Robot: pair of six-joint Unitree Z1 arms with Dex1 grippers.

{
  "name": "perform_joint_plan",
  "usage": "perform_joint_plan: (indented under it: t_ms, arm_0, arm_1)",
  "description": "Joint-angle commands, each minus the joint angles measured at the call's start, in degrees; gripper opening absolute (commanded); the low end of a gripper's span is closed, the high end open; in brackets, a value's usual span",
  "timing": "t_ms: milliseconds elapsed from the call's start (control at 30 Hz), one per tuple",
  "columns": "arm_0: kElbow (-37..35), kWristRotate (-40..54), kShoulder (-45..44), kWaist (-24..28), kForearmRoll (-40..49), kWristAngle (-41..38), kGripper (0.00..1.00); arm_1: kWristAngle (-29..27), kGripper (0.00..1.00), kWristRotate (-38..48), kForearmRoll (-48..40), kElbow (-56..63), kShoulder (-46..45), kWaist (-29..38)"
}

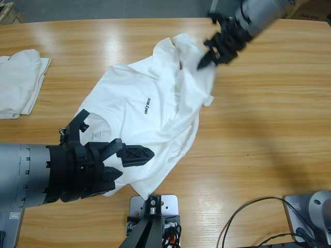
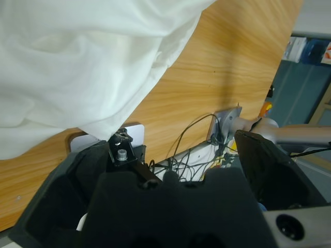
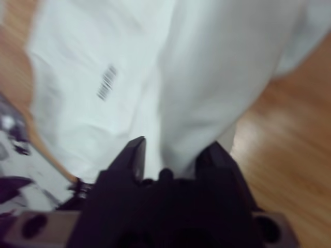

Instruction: Fold clothes

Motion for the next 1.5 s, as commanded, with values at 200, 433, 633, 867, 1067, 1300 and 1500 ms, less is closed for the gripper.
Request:
perform_joint_plan:
  t_ms: [200,433,633,867,1067,1300,1500]
  arm_0:
    - [-0.1,1.5,0.8,0.4,-1.0,-2.3,0.945]
    - [-0.1,1.9,0.3,0.4,-1.0,-2.4,0.945]
    - [-0.2,2.3,0.3,0.4,-0.9,-2.4,0.945]
    - [0.0,2.4,0.1,0.4,-0.9,-2.6,0.945]
    - [0.3,2.6,-0.5,0.4,-0.9,-3.1,0.945]
    - [-0.4,2.8,0.0,0.3,-0.9,-3.6,0.945]
    - [-0.2,2.9,-0.1,0.3,-0.9,-3.6,0.945]
  arm_1:
    - [-10.5,1.0,-1.8,-10.9,35.3,-29.9,6.0]
    - [-10.5,0.931,-2.5,-32.1,43.9,-19.1,7.1]
    - [-16.3,0.868,-3.0,-49.5,52.9,-12.9,11.5]
    - [-17.1,0.853,-3.5,-53.5,52.3,-11.2,11.6]
    - [-20.1,0.852,-3.0,-56.2,52.4,-12.2,11.6]
    - [-20.4,0.266,-4.5,-55.1,51.1,-11.9,11.6]
    - [-20.9,0.0,-4.1,-57.4,51.1,-11.1,11.6]
